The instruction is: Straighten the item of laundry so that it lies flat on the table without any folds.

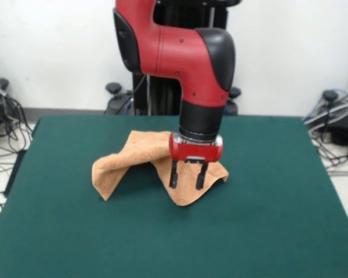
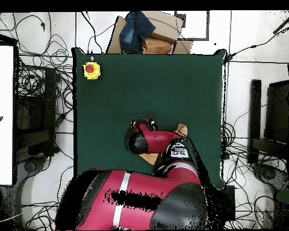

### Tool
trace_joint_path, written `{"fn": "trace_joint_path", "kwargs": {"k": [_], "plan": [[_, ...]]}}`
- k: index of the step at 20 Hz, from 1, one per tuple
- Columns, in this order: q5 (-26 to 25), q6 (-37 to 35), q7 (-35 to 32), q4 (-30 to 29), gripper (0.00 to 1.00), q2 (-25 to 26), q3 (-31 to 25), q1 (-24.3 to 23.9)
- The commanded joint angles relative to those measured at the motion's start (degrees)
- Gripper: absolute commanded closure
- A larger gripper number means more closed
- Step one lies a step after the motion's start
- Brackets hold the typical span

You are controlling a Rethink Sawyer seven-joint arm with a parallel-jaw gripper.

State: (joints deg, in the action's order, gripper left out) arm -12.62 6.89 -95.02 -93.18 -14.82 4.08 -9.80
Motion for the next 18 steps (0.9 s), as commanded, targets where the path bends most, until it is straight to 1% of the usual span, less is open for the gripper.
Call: {"fn": "trace_joint_path", "kwargs": {"k": [1,8,11,15,18], "plan": [[1.57,3.96,-11.98,-2.82,0.00,3.33,-0.74,-1.12],[2.31,4.15,-11.82,-2.79,0.00,3.62,-0.34,-0.35],[3.04,4.47,-11.63,-2.05,0.00,4.77,1.74,1.53],[2.92,5.33,-11.53,-1.52,0.00,5.86,1.81,1.53],[3.21,5.70,-11.42,-1.06,0.00,5.94,2.75,2.49]]}}
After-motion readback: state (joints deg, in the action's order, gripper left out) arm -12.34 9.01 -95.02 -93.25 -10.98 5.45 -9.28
